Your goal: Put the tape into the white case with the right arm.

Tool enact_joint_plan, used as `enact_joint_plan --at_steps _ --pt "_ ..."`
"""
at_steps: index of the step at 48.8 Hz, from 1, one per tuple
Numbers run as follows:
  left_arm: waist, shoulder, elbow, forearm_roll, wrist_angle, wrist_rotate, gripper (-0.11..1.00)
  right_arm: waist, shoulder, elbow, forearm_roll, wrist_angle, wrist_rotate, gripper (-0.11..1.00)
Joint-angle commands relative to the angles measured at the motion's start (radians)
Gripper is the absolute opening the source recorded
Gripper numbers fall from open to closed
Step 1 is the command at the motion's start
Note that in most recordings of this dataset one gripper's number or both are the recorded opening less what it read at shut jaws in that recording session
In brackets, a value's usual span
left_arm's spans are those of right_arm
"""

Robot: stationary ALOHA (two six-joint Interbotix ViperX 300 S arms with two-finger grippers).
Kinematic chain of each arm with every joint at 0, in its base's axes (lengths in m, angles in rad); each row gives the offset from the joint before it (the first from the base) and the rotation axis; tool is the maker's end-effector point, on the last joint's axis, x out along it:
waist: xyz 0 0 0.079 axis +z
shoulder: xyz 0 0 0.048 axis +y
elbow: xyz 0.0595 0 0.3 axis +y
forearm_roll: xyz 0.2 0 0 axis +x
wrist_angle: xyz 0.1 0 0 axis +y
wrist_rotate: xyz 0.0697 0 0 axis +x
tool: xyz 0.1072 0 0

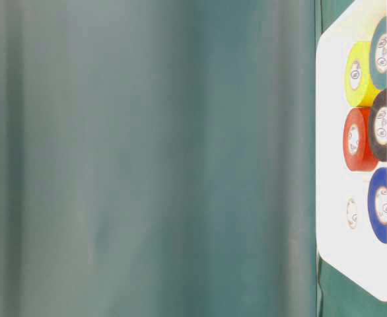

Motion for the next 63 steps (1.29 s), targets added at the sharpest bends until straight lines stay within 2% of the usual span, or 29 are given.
enact_joint_plan --at_steps 1,6,15,37,43,63 --pt "0.003 0.009 -0.012 -0.002 -0.009 0.0 0.0 0.052 0.026 -0.026 -0.003 0.021 0.002 0.71" --pt "0.003 0.009 -0.012 -0.002 -0.009 0.0 0.0 0.092 0.044 -0.04 -0.003 0.071 0.002 0.71" --pt "0.003 0.009 -0.012 -0.002 -0.009 0.0 0.0 0.097 0.038 -0.052 -0.003 0.126 -0.002 0.71" --pt "0.003 0.009 -0.011 -0.003 -0.009 0.0 0.0 0.095 -0.091 -0.009 -0.003 0.135 -0.009 0.71" --pt "0.003 0.009 -0.011 -0.003 -0.009 0.0 0.0 0.095 -0.124 0.0 -0.02 0.137 -0.014 0.71" --pt "0.003 0.009 -0.011 -0.003 -0.009 0.0 0.0 0.097 -0.14 0.031 -0.032 0.137 -0.012 0.71"
